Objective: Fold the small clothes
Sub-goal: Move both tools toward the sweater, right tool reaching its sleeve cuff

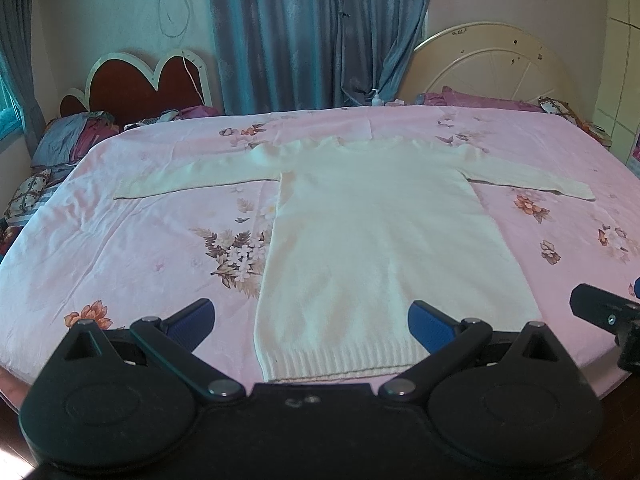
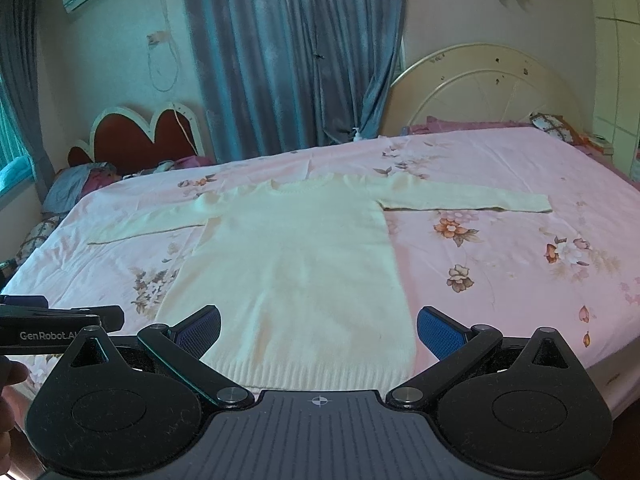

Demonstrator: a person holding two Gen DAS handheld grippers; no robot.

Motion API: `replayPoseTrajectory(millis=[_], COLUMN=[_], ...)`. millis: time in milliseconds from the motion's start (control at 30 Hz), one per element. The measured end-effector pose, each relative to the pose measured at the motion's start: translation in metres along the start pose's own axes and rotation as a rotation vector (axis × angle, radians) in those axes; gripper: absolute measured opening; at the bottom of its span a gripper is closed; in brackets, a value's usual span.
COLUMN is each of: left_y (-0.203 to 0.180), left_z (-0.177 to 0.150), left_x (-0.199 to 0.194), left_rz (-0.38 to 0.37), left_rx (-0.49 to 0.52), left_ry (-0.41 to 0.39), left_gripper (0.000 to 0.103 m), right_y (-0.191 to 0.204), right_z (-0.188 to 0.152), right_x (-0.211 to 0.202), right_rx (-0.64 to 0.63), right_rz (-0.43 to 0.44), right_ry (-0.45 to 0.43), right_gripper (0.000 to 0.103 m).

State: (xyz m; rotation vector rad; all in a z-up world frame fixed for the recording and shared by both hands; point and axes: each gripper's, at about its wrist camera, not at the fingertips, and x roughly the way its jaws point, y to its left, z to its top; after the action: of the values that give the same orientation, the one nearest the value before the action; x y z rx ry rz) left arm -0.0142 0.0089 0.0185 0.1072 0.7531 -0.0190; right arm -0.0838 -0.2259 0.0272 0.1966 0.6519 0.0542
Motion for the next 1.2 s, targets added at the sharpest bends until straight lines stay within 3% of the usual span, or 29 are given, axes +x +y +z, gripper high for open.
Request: replayPoseTrajectory(millis=[667, 1200], left_y=[0.015, 0.026], left_z=[0.04, 0.107], left_x=[0.081, 0.172], left_rz=[-0.018, -0.093], left_rx=[-0.004, -0.017], left_ry=[0.043, 0.04], left_gripper=[0.102, 0.102], right_y=[-0.009, -0.012], right_z=[0.035, 0.094], right_x=[0.084, 0.171], right_rx=[0.063, 0.093], right_rz=[-0.024, -0.103], right_ry=[0.035, 0.002], right_gripper=[0.103, 0.103])
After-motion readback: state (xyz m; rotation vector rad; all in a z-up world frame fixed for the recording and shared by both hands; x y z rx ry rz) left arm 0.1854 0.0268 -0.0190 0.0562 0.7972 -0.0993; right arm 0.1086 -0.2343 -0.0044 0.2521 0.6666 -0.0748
